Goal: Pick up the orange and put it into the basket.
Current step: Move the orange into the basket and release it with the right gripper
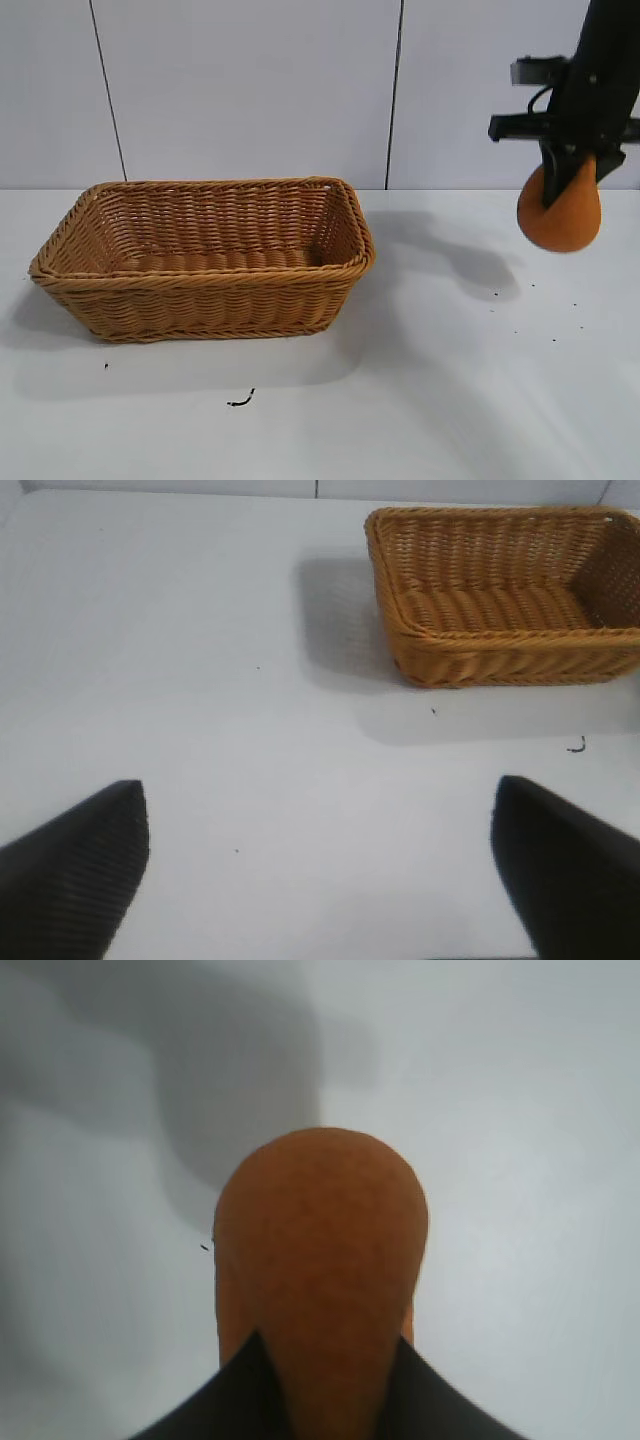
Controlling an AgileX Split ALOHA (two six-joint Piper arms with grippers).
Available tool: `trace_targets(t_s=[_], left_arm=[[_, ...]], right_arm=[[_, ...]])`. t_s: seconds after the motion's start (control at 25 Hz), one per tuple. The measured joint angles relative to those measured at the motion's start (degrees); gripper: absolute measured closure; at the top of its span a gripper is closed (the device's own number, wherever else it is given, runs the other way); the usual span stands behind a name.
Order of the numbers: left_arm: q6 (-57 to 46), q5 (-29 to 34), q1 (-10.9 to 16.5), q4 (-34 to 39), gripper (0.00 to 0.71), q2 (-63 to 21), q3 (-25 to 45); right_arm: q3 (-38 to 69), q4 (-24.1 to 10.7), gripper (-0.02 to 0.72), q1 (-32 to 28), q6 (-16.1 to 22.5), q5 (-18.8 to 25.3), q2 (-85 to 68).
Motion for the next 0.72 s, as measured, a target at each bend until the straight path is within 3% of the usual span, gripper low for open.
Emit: trace_targets(t_s=[0.24,0.72], left_arm=[[0.0,0.0,0.0,0.0,0.044,0.0,0.0],[0.0,0.0,0.0,0.0,0.044,0.0,0.0]], right_arm=[[-1.6,0.0,0.639,7.1,-0.3,-3.2,0.0],[-1.8,0.9,0.639,24.2,3.4,-11.9,2.7]])
